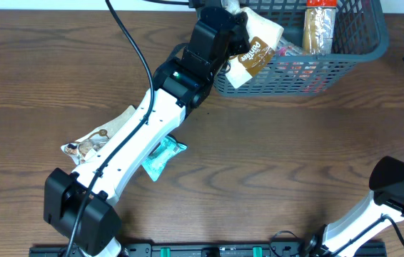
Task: Pack container
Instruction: 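Lift the rice bag with the left gripper and carry it over the basket, then lower the rice bag into the basket and open the left gripper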
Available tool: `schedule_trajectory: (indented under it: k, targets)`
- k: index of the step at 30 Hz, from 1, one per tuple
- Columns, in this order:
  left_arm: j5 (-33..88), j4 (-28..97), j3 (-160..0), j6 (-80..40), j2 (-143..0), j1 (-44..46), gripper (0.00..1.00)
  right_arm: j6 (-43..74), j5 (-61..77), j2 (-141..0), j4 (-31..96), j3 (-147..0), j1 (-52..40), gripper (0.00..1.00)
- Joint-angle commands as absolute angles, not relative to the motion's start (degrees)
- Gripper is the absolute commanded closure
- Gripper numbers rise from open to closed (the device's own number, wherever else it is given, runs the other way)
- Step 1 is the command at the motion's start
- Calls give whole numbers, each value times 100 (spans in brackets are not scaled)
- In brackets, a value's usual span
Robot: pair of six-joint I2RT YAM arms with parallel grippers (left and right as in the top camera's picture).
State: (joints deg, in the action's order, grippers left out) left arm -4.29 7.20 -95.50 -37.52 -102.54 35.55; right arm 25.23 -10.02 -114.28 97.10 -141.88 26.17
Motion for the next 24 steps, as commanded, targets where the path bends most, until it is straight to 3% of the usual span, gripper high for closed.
schedule_trajectory:
  k: [1, 8, 11, 24]
  targets:
    - [-607, 722, -9625, -3671, -10276, 3468, 90, 2458, -1004, -11428, 9727, -14164, 2628, 1]
    - [-637, 725, -9623, -3671, -10276, 3468, 88, 2458, -1002, -11428, 9727, -14164, 2626, 1]
    - [-856, 742, -9623, -3673, -10278, 3465, 94, 2458, -1000, -11428, 9727, -14164, 2626, 1]
    - [-617, 244, -9625, -3739, -10278, 3481, 94, 2458, -937, -11428, 9727, -14164, 2626, 1]
